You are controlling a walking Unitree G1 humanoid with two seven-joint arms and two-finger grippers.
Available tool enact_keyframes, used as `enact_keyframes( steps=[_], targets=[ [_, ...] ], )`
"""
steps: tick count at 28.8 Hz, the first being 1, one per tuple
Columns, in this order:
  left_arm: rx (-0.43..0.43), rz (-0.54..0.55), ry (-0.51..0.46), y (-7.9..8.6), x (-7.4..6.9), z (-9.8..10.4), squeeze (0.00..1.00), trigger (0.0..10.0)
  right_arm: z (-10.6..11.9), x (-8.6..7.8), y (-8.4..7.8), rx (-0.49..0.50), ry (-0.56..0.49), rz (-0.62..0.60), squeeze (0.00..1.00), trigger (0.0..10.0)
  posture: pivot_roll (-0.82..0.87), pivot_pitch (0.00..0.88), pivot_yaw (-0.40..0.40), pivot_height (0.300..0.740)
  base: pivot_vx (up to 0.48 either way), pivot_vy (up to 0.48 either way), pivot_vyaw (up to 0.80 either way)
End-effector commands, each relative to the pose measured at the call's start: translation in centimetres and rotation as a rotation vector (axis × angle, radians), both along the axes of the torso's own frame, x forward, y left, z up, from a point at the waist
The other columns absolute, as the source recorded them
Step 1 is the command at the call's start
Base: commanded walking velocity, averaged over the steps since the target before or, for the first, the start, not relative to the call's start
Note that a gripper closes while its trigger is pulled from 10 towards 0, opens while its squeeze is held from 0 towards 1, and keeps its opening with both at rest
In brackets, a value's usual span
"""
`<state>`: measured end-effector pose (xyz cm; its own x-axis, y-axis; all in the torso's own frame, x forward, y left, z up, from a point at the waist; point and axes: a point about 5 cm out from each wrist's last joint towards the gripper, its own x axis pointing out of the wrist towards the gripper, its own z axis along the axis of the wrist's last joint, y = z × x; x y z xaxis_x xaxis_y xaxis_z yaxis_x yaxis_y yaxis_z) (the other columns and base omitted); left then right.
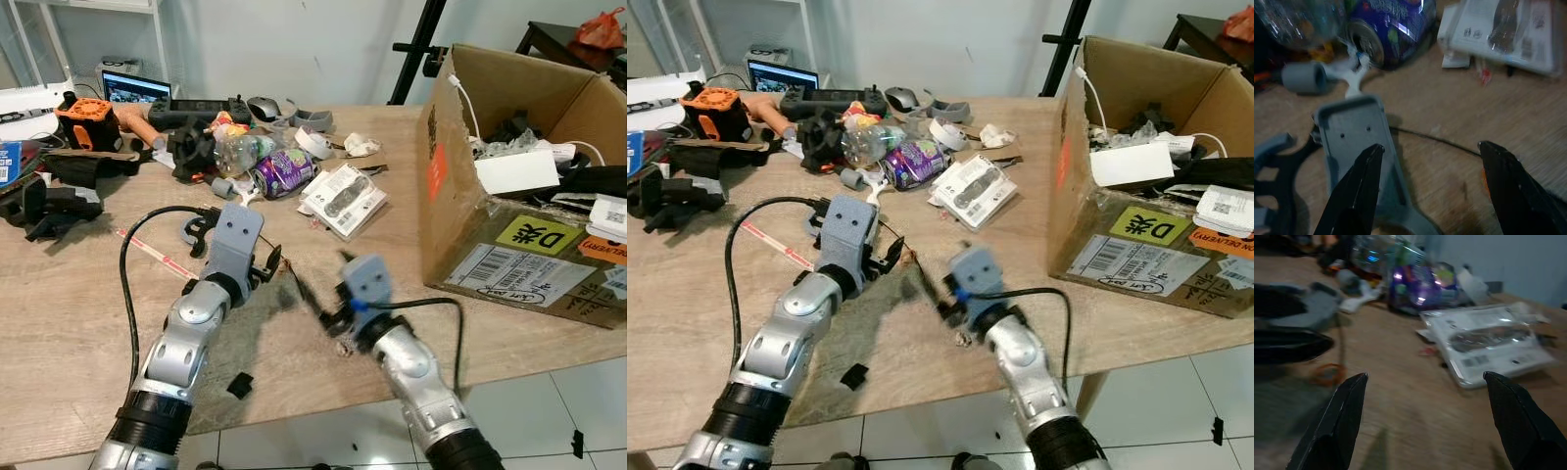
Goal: Picking trash to rubbish bin
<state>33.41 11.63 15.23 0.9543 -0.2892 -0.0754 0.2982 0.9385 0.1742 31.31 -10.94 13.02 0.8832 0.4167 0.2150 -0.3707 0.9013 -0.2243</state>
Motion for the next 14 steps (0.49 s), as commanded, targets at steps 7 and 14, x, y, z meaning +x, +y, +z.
enact_keyframes(
  steps=[7,14],
  targets=[
    [0.132,0.058,0.102,1.3,0.1,-2.0,0.0,10.0,-0.2,-0.3,-0.7,-0.014,-0.006,-0.016,0.0,10.0,0.04,0.237,-0.064,0.74,0.0,0.0,0.0],
    [0.098,0.129,0.174,2.9,0.2,-2.6,0.0,0.0,-0.2,-0.4,-0.5,-0.019,-0.015,-0.016,0.0,10.0,0.04,0.225,-0.066,0.74,0.0,0.0,0.0]
  ],
)
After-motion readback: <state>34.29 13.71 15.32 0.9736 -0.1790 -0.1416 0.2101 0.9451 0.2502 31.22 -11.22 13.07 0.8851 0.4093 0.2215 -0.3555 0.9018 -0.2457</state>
